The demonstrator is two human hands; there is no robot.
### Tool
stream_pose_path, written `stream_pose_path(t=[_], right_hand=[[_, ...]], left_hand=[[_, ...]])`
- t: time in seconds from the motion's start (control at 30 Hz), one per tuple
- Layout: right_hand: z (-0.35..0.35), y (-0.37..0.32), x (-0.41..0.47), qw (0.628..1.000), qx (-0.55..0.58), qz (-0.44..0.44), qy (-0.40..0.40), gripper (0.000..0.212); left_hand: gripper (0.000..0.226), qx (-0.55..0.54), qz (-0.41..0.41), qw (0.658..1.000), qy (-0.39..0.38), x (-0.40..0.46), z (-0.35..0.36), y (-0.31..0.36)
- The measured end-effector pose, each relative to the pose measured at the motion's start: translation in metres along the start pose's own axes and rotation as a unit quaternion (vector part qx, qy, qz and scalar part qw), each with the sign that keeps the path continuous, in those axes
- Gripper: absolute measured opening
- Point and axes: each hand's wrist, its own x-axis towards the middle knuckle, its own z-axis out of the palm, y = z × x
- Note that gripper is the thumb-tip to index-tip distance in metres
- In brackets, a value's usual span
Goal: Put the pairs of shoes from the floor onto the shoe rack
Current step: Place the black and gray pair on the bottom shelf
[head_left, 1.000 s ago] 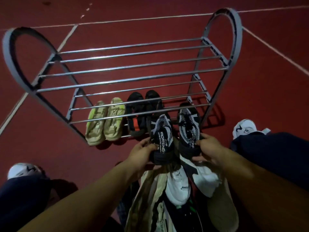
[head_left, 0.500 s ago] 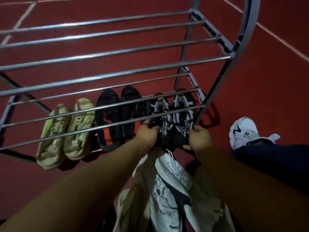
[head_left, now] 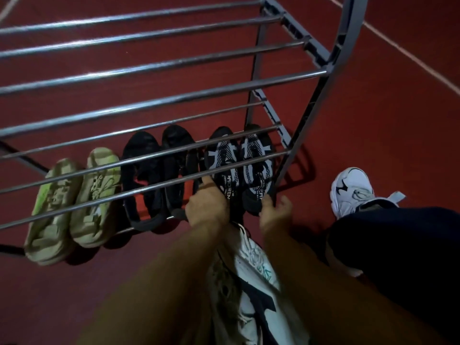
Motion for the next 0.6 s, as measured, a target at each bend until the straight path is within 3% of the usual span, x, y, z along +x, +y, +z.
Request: stream_pose_path(t=[0.1,0.17,0.3,0.43,0.6], right_hand=[[0.006,-0.002,-0.022,0.999,0.047,-0.005,0.009,0.053],[0.009,-0.006,-0.023,0.998,0.065,0.000,0.008,0.052],[0.009,-0.008,-0.019,0.999,-0.015,-0.047,-0.019,0.054],[-0.009,-0.006,-0.004,0.979,-0.171,-0.068,-0.086,0.060],[-0.039,-0.029,-0.007,0.921,-0.339,-0.123,-0.147,0.059]], left_hand=[[0.060,0.040,0.169,0.985,0.024,-0.019,-0.002,-0.017],[0.065,0.086,0.254,0.963,-0.031,-0.020,0.003,-0.028],[0.090,0.072,0.230,0.959,-0.149,-0.002,0.009,-0.033],[0.092,0.071,0.228,0.953,-0.185,-0.003,0.008,-0.029],[0.096,0.052,0.216,0.952,-0.208,-0.012,-0.001,-0.033]])
